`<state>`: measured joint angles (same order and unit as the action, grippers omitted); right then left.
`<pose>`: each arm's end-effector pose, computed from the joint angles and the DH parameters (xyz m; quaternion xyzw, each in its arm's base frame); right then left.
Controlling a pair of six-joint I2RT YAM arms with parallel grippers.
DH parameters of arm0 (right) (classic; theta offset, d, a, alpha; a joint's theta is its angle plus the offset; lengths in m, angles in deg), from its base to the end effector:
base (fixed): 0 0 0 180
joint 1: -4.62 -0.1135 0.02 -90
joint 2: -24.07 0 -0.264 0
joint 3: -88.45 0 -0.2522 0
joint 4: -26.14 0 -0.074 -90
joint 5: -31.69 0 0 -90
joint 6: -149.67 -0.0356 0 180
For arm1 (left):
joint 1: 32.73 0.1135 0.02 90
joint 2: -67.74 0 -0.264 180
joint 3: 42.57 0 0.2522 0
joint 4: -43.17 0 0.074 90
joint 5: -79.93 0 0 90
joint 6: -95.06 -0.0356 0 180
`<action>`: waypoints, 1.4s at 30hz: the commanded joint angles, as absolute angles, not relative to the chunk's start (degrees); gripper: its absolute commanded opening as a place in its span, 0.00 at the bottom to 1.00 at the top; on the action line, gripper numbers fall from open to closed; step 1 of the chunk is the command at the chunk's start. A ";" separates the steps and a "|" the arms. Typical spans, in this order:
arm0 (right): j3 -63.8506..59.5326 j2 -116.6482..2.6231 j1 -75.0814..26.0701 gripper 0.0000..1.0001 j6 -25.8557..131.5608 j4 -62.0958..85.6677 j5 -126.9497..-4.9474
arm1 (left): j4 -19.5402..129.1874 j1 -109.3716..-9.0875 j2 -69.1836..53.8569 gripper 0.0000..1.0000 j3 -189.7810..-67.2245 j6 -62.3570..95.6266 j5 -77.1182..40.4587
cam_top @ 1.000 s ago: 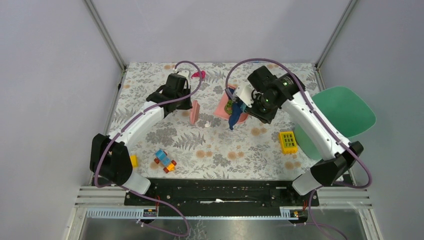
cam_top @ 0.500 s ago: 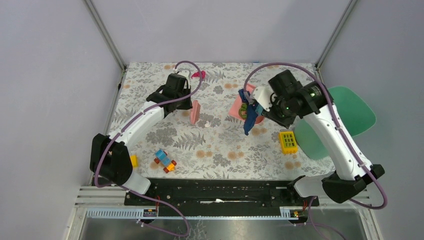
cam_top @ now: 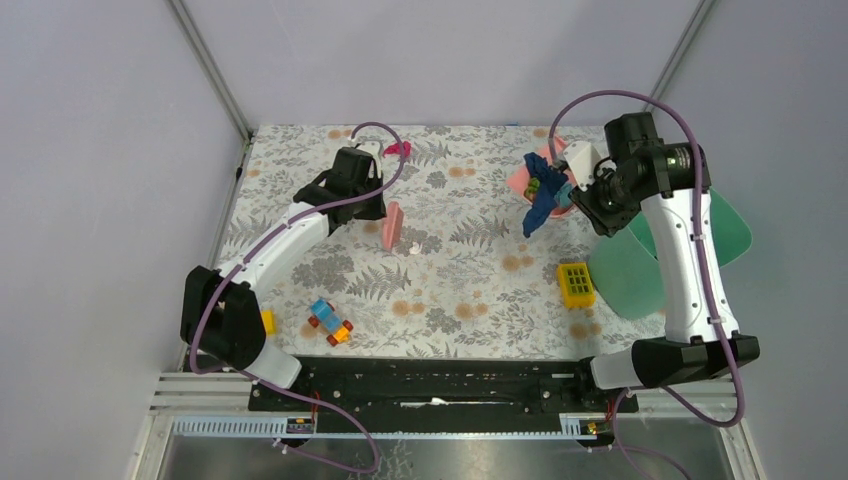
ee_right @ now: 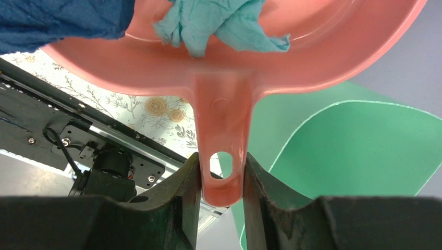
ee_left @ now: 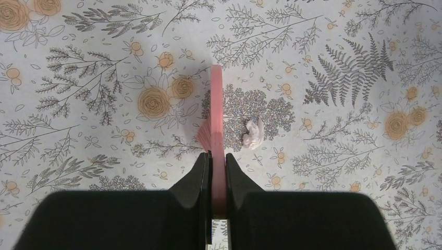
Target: Sweep away the paper scraps from the table
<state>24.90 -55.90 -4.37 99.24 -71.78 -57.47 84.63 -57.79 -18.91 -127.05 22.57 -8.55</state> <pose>0.2265 0.0353 0.4271 -0.3968 0.8841 -0.0719 0.2361 0.3047 -0.1414 0.2919 0.0553 0.9175 -0.1315 0.3712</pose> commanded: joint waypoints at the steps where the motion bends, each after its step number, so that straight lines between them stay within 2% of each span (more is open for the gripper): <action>1: 28.60 -57.52 -0.31 0.00 101.39 -72.69 -60.94 | 84.45 -57.82 -20.29 0.00 -126.89 22.55 -11.30; 16: 32.97 -59.91 17.83 0.00 107.80 -72.70 -63.72 | 85.11 -57.82 -21.19 0.00 -127.17 22.19 -11.53; 29: 31.53 -58.28 36.95 0.00 119.06 -72.70 -65.76 | 85.55 -58.01 -22.34 0.00 -127.42 22.11 -12.17; 36: 32.46 -59.08 46.01 0.00 125.37 -72.70 -61.47 | 85.56 -58.04 -22.33 0.00 -127.47 22.02 -12.25; 42: 34.01 -59.85 47.51 0.00 135.83 -72.61 -52.76 | 86.00 -58.21 -22.31 0.00 -127.82 22.11 -12.51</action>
